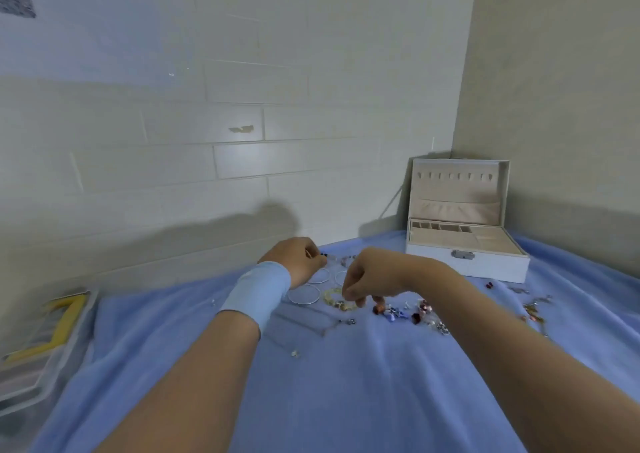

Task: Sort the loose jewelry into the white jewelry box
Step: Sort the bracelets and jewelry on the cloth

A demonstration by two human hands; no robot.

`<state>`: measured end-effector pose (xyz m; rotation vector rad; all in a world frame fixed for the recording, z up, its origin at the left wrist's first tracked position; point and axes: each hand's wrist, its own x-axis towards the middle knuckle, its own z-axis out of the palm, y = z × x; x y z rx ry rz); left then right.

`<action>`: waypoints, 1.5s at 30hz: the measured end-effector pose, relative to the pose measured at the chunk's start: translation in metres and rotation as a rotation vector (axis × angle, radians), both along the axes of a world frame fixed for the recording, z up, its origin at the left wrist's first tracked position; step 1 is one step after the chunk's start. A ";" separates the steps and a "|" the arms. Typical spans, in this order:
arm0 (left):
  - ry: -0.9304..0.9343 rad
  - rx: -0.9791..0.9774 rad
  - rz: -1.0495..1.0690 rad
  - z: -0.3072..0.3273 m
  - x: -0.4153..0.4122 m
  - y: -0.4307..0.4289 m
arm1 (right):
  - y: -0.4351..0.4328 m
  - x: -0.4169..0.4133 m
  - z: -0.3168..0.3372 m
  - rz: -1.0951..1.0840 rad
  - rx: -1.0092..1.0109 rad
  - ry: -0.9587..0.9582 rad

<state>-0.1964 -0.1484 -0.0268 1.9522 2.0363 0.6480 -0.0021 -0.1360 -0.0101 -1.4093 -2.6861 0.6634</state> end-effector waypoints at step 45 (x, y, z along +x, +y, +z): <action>-0.671 -0.008 -0.541 -0.035 0.269 0.114 | 0.072 0.251 -0.030 -0.577 0.038 0.973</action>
